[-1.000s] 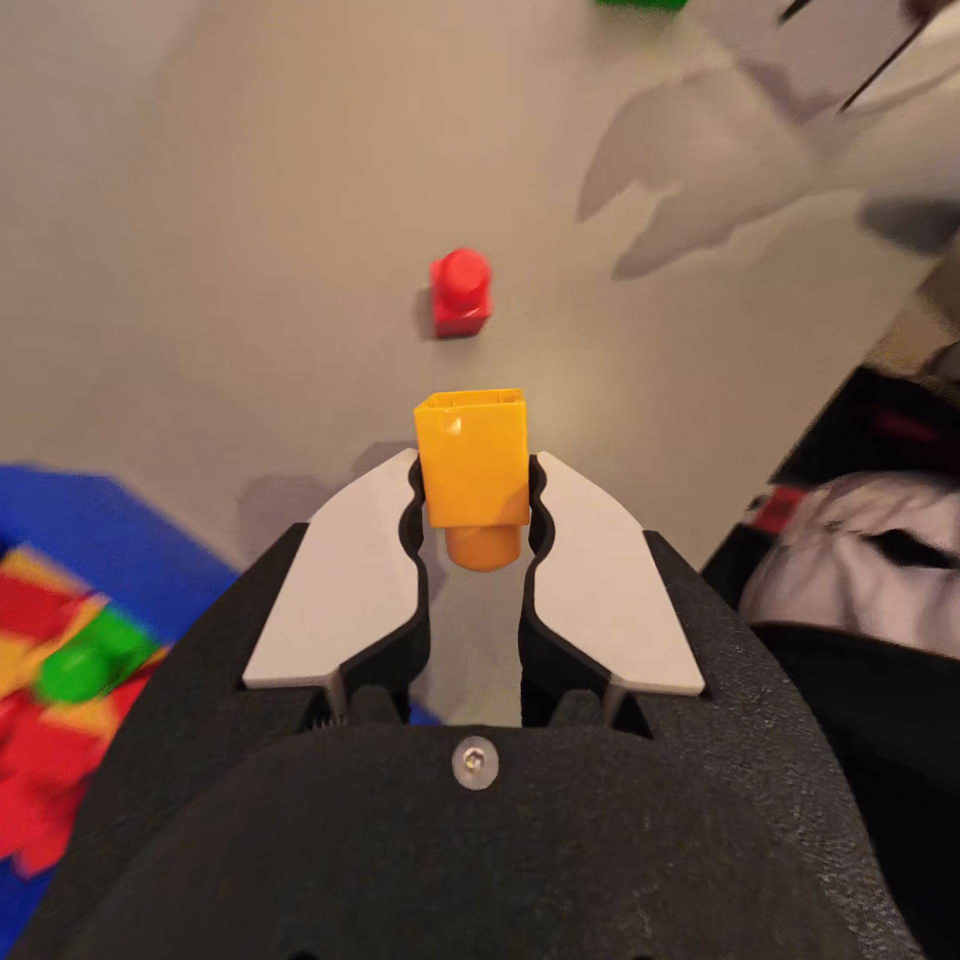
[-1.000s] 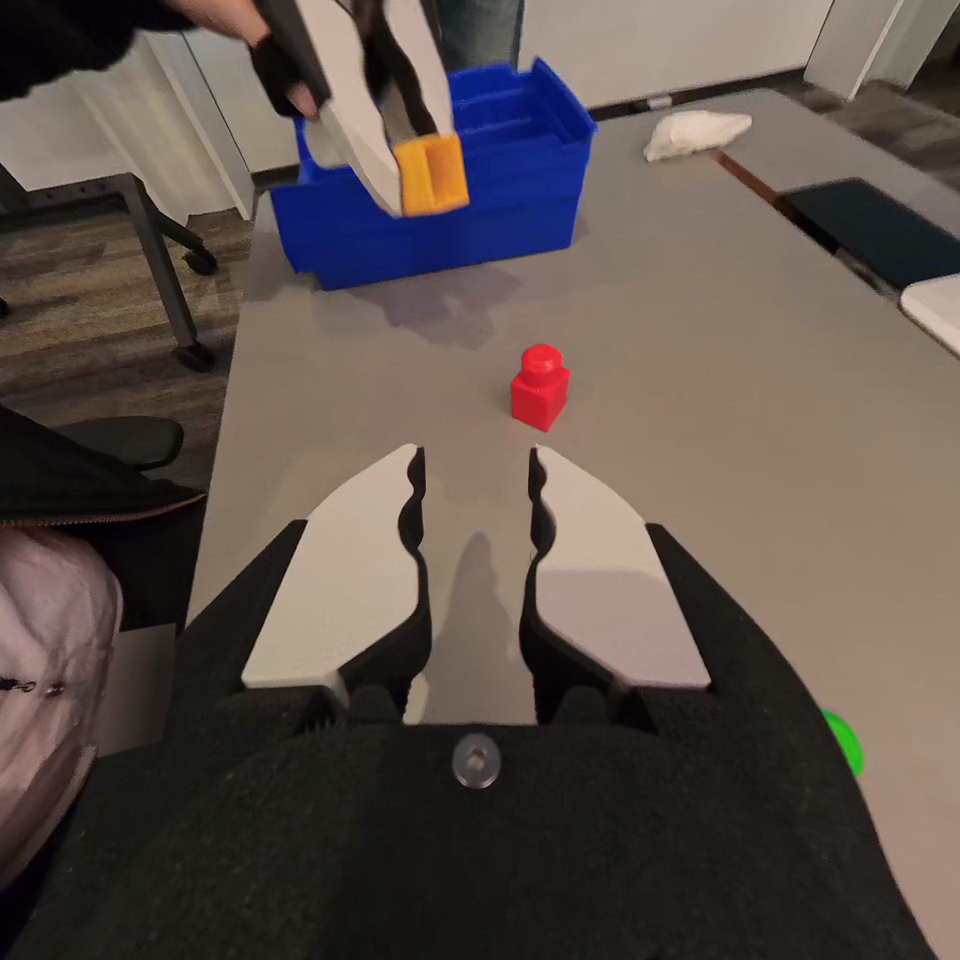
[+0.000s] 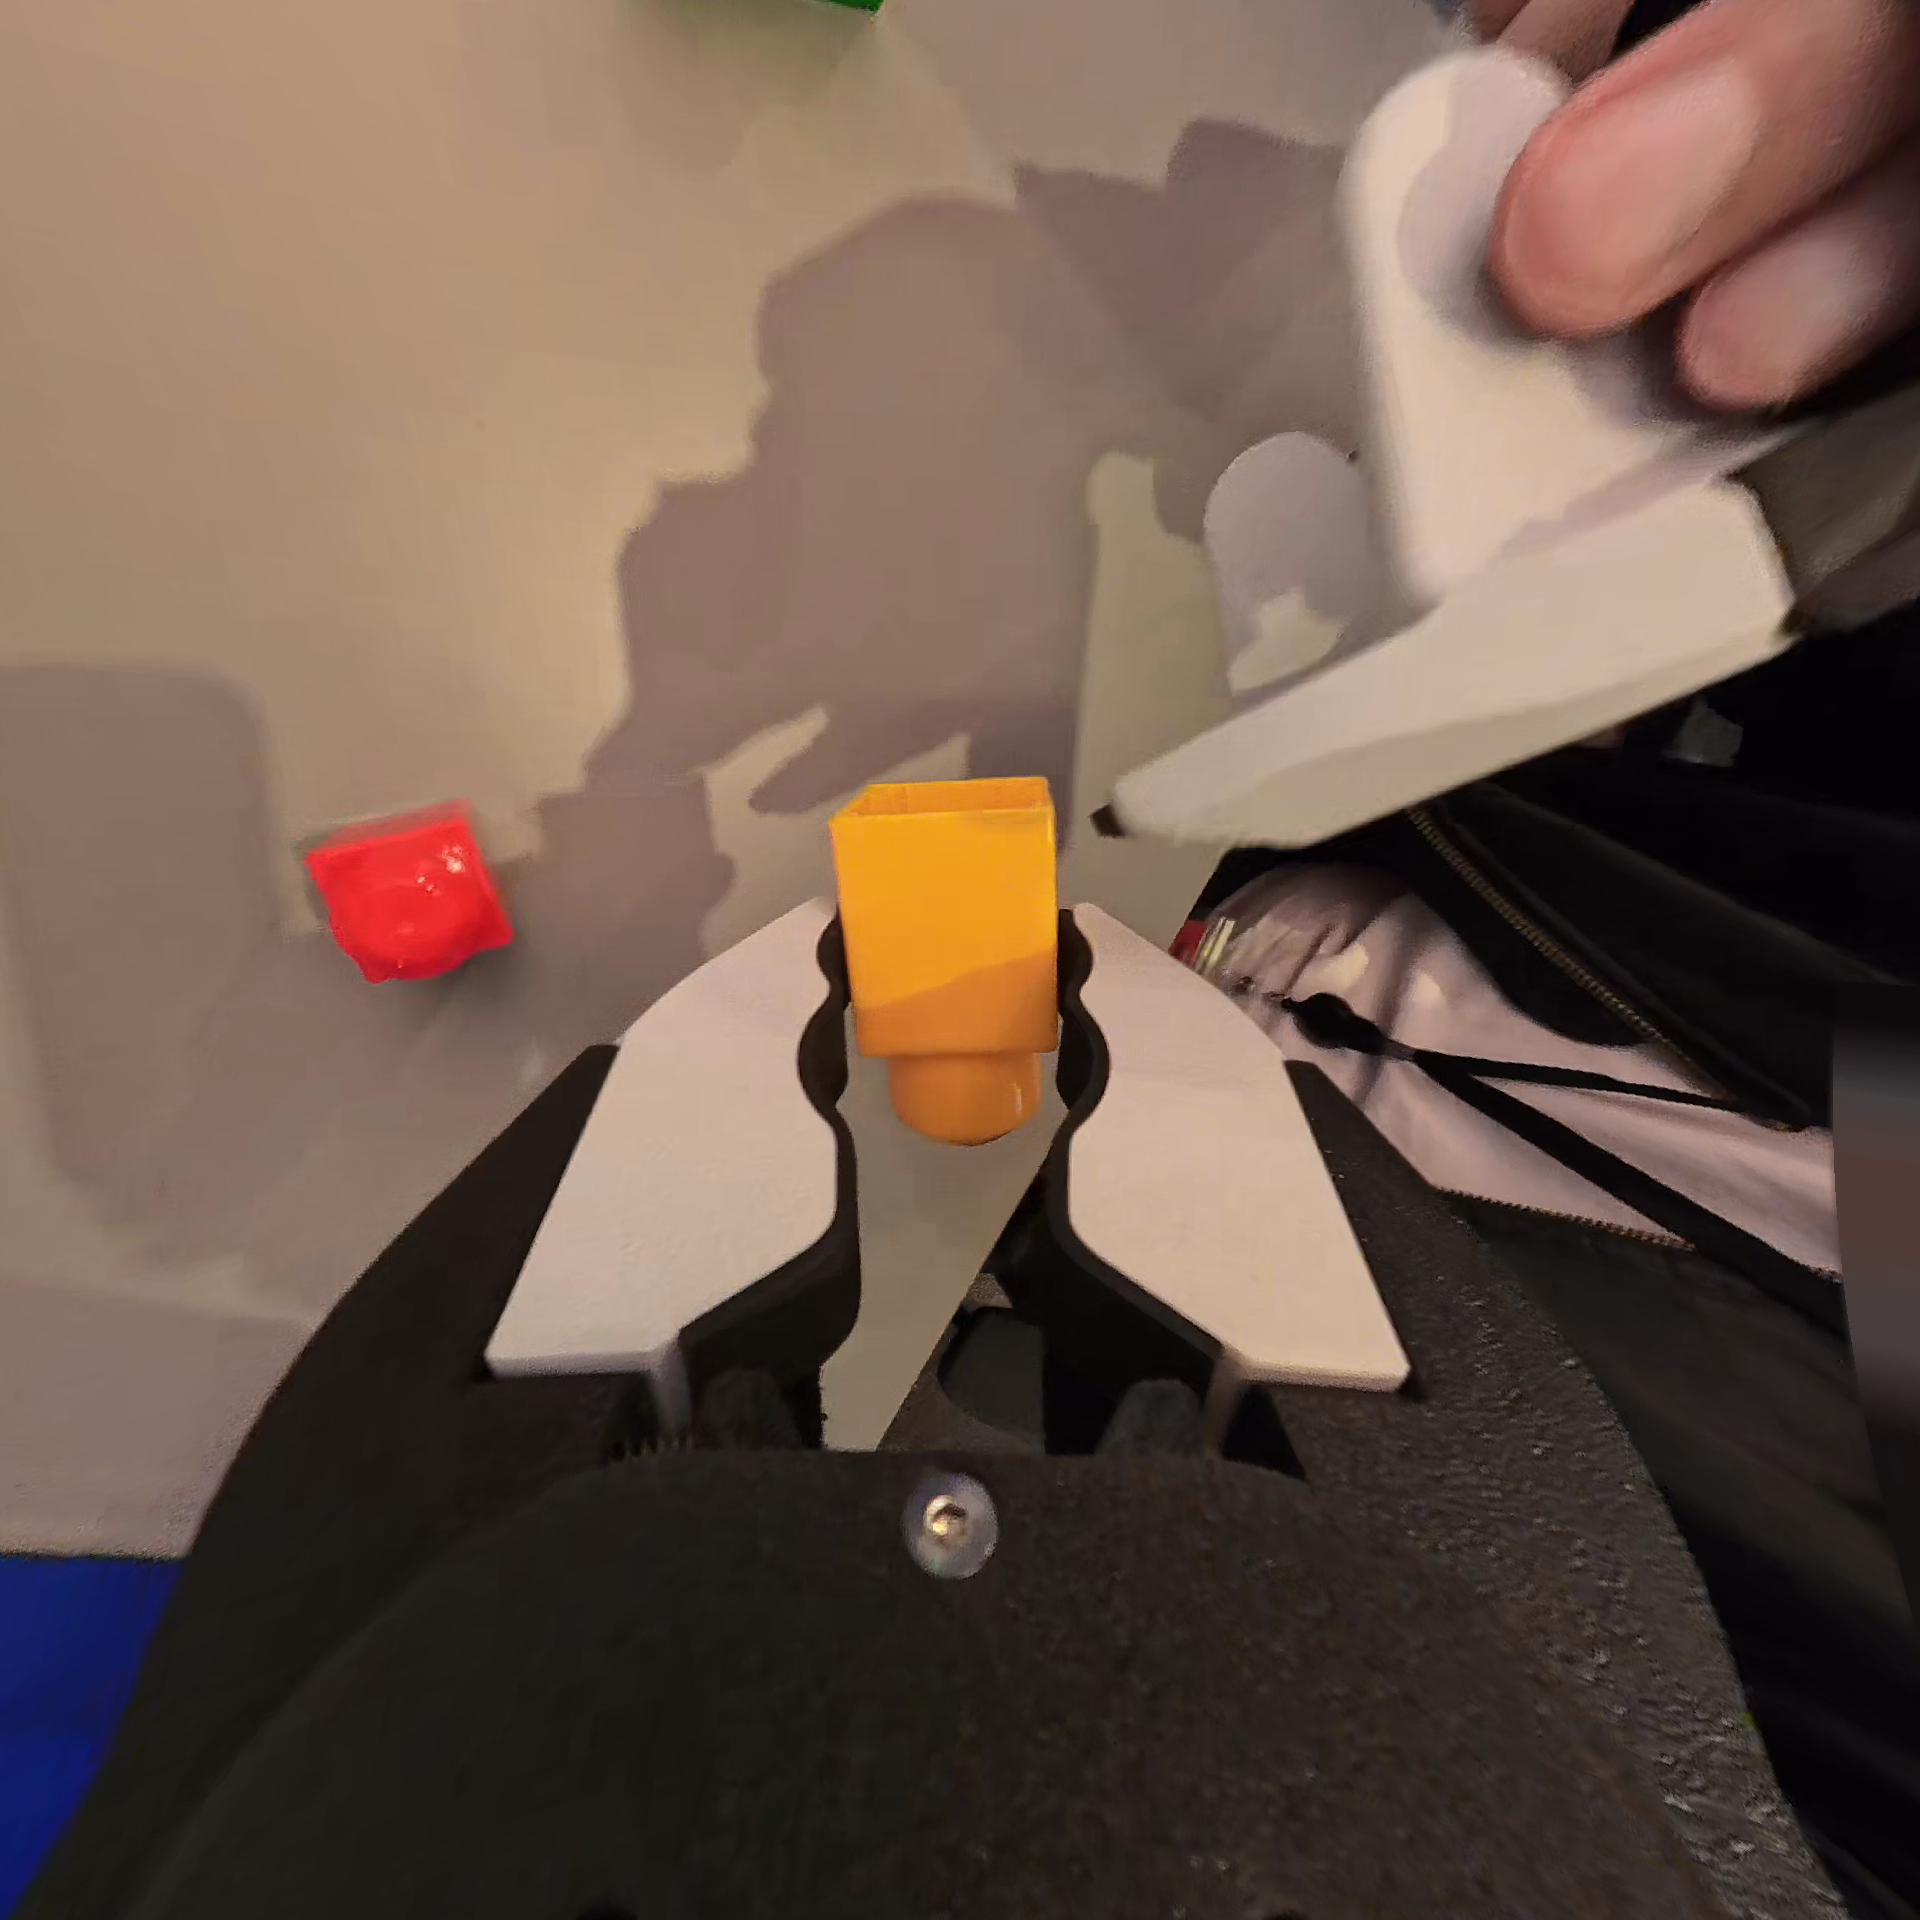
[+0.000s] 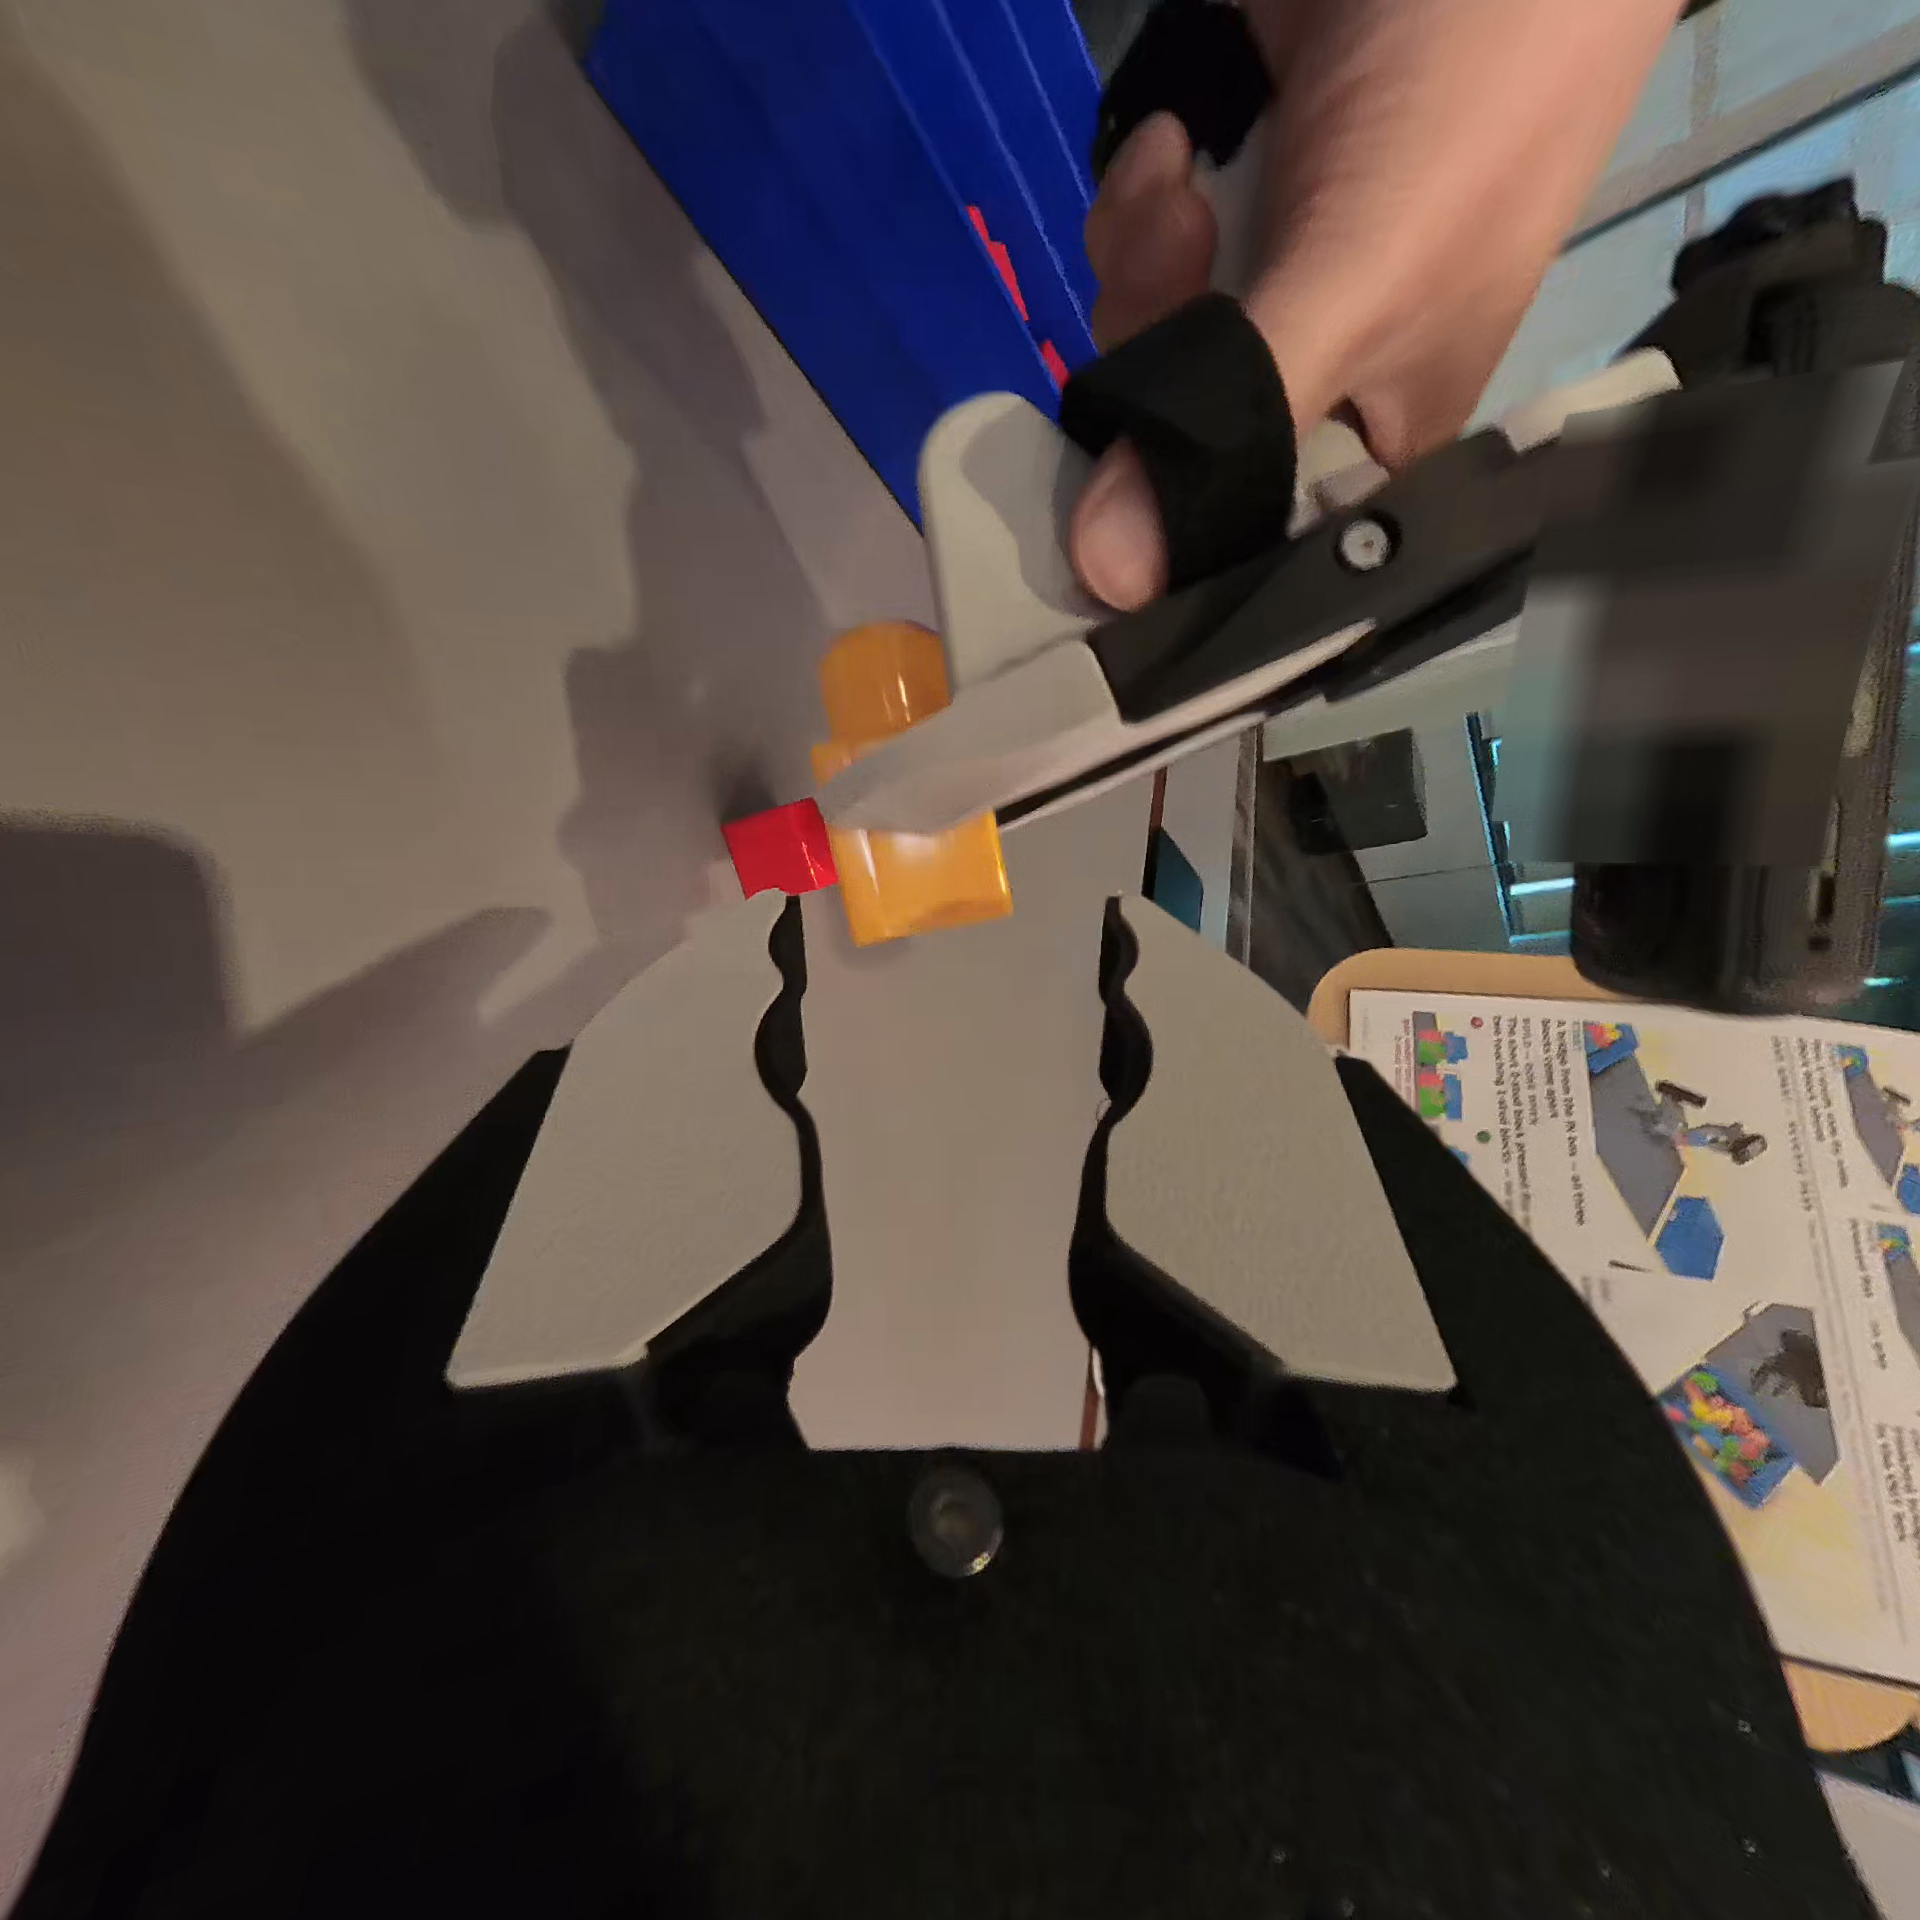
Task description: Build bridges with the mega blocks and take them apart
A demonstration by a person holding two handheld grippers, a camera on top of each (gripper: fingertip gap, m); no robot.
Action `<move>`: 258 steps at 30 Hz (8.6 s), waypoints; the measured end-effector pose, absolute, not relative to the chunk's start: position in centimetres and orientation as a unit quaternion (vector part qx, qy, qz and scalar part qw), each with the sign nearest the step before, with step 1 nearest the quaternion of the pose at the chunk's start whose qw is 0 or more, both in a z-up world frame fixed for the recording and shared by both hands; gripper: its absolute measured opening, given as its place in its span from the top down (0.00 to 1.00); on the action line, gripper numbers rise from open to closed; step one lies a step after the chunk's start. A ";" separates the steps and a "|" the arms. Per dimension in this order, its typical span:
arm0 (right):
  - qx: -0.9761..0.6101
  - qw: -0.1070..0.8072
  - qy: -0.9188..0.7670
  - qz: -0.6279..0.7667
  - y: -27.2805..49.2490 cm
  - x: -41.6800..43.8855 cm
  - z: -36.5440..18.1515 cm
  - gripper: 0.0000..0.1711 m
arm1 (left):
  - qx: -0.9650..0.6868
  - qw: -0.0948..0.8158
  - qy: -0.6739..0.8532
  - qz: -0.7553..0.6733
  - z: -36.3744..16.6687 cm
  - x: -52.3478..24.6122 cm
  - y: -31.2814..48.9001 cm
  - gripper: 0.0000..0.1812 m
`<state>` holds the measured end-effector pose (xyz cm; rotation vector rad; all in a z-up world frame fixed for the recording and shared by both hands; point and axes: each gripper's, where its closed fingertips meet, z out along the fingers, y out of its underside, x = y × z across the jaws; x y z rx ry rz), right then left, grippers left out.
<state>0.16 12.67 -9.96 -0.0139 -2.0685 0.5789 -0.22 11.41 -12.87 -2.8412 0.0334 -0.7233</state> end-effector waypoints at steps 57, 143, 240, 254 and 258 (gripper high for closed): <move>-0.322 0.275 -0.724 0.545 12.3 0.1 -13.3 0.79 | -0.765 0.620 0.043 -0.168 -8.5 -1.1 10.1 0.79; -0.399 0.281 -0.787 0.378 13.2 -5.4 -23.4 0.79 | -0.890 0.423 -0.072 0.152 -22.4 -14.2 8.8 0.96; -0.312 0.249 -0.798 0.451 12.2 -4.9 -21.2 0.75 | -0.855 0.490 -0.165 -0.035 -22.1 -7.0 3.9 0.50; -0.298 0.221 -0.833 0.411 11.8 -5.6 -23.6 0.94 | -0.861 0.492 -0.128 -0.007 -22.3 -6.3 7.2 0.56; -0.297 0.223 -0.834 0.408 11.7 -5.9 -23.6 0.94 | -0.863 0.486 -0.136 -0.016 -22.5 -6.5 7.2 0.55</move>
